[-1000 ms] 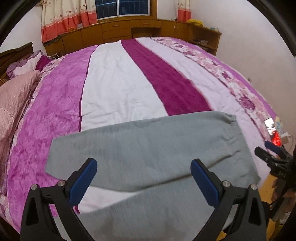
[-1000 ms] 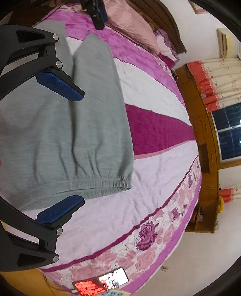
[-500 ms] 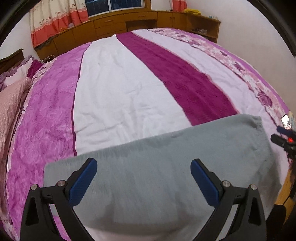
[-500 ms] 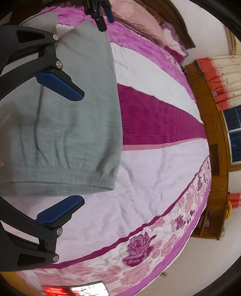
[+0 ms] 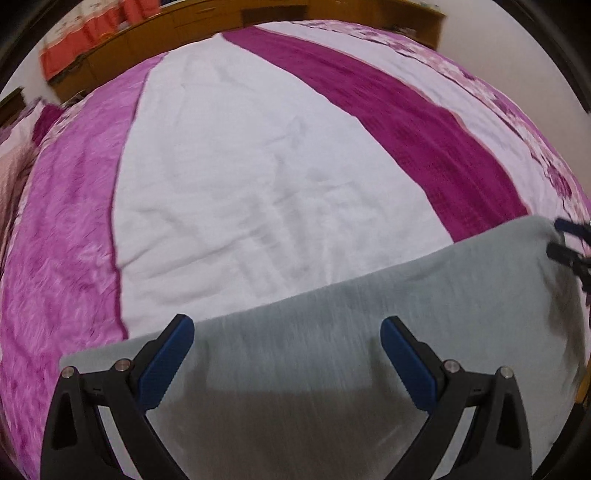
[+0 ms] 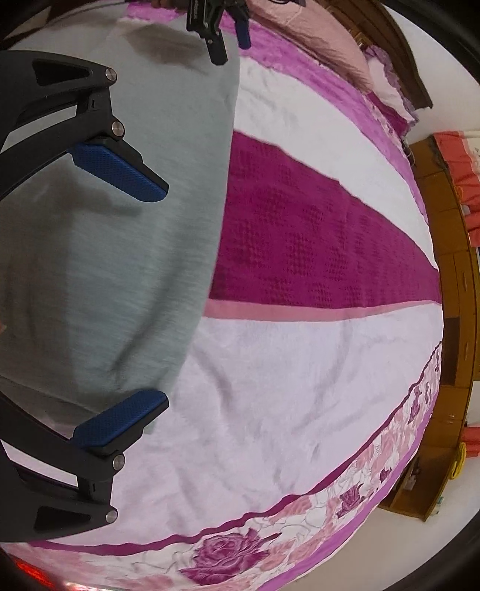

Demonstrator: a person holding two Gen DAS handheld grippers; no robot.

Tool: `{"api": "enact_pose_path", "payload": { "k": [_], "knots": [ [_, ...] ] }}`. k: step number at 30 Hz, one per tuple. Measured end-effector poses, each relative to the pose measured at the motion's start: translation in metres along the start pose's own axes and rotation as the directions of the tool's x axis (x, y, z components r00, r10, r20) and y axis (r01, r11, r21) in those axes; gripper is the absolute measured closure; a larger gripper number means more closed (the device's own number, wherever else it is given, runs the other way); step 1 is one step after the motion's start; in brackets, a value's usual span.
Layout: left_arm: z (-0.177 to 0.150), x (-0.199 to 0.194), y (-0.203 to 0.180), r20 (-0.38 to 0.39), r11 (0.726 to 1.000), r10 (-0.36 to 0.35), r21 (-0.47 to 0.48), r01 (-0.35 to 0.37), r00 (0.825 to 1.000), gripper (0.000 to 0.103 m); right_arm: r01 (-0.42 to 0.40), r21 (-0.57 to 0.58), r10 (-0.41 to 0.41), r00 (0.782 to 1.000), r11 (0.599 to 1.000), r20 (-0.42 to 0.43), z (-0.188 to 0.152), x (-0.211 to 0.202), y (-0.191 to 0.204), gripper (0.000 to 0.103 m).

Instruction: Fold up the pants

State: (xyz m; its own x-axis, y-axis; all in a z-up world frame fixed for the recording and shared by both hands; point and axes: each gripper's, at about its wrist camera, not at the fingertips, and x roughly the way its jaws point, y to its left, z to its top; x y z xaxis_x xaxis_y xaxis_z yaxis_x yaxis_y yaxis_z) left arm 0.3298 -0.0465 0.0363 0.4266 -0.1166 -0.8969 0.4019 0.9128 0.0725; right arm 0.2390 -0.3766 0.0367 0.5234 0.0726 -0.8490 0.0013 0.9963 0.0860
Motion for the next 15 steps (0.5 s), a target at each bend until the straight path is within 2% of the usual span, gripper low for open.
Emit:
{"api": "enact_pose_path", "payload": {
  "k": [5,7,10,15],
  "knots": [
    [-0.005,0.031,-0.011,-0.026,0.991,0.014,0.130,-0.011,1.000,0.000,0.039,-0.059,-0.040,0.999,0.998,-0.013,-0.003,0.028,0.001,0.004],
    [-0.007,0.038,-0.010,-0.027,0.992,-0.002,0.125,0.005,1.000,0.000,0.059,-0.080,-0.057,0.998,0.995,0.027,-0.008,0.035,0.004,0.004],
    [-0.007,0.048,0.004,-0.054,0.997,-0.071,0.029,0.073,0.996,0.000,0.073,-0.069,-0.067,0.995,0.995,0.075,-0.012,0.039,0.004,0.004],
    [-0.010,0.052,0.002,-0.030,0.996,-0.062,0.067,0.064,0.998,0.000,0.050,-0.052,-0.046,0.996,0.997,0.082,-0.011,0.040,0.000,0.003]
  ]
}}
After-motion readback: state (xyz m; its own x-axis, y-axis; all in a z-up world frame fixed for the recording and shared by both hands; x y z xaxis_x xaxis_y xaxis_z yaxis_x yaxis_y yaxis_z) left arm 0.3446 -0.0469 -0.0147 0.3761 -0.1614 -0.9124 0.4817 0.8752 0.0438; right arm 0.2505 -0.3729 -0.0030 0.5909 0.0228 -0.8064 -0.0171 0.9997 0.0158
